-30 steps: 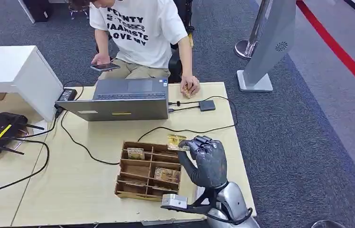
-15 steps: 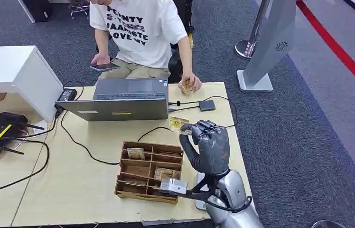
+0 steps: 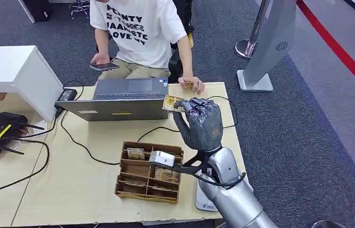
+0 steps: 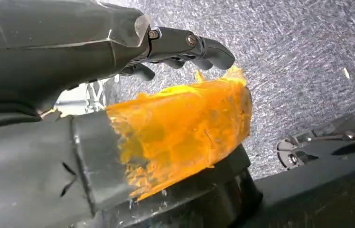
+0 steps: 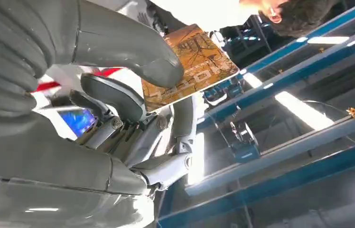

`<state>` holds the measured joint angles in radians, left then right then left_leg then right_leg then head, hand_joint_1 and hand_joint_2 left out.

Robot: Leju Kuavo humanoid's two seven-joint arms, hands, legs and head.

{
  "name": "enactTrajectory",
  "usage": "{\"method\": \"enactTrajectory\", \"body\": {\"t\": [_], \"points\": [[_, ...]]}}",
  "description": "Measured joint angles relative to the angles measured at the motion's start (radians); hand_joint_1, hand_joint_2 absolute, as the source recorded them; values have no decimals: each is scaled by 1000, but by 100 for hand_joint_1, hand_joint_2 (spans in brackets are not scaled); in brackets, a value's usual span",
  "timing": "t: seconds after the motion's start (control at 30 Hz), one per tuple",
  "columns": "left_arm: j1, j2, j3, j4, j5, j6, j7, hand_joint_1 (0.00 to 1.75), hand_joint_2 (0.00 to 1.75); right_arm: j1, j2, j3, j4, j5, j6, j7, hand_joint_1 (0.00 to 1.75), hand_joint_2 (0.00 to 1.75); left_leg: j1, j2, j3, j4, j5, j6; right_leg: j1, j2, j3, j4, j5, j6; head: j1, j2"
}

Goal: Pass the card to the sensor for recognition and then transmit it.

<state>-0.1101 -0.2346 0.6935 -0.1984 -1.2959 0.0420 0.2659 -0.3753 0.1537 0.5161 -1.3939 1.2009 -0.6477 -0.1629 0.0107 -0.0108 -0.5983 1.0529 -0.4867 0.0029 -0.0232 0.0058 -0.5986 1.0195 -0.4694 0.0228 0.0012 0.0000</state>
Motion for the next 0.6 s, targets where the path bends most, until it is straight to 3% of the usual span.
{"method": "enactTrajectory", "body": {"t": [0.6], "points": [[-14, 0, -51, 0, -24, -31, 7, 0, 0, -137, 14, -27, 193, 120, 0, 61, 175, 175, 0, 0, 0, 0, 0, 0, 0, 0, 0, 0, 0, 0, 0, 0]]}}
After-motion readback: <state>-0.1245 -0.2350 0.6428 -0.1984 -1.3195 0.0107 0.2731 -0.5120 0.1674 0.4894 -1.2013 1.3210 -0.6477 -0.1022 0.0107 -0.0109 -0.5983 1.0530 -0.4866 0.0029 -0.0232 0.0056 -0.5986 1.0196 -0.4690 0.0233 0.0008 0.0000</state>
